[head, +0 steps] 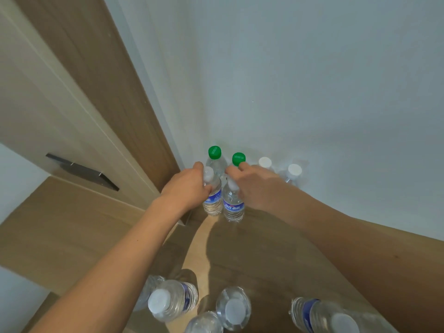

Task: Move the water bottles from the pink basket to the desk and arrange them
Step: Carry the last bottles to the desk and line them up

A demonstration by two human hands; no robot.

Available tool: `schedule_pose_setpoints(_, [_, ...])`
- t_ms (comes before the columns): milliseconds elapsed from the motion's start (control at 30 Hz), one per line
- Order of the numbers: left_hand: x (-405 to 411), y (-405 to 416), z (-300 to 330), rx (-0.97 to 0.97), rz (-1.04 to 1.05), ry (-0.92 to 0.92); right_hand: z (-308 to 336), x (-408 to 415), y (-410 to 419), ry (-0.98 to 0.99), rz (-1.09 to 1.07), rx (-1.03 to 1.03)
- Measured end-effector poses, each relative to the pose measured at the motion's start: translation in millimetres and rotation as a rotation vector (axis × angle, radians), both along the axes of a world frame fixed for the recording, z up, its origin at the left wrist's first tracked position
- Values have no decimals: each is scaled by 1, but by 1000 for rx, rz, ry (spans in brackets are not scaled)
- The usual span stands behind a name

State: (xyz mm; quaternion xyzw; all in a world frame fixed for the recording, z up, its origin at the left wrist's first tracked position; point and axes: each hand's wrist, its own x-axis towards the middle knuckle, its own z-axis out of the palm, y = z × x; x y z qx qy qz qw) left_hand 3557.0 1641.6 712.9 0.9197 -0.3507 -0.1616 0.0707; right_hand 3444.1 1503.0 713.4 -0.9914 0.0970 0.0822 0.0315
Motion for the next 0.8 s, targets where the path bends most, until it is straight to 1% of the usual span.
schedule_pose_setpoints(133, [-12,39,19,-117,27,-55,23,-21,13,-93,-15,65])
schedule_pose_setpoints(200, [-22,65,28,-166,26,-60,34,-35,24,-90,21,124])
schedule_pose_setpoints(300, [-44,101,38,-156,2,-42,45,-61,47,-9,90,240])
schedule_pose_setpoints(433, [-74,139,37,-88,-13,-1,59,-85,75,153,113,344])
schedule_pose_setpoints(600, [-97,168,24,-28,36,-57,55,-95,101,301,160,350])
schedule_pose_setpoints(700, [-105,176,19,1,56,-50,46,-99,111,383,180,333])
schedule_pose_setpoints(800, [-114,178,13,81,55,-39,42,-100,114,445,196,294])
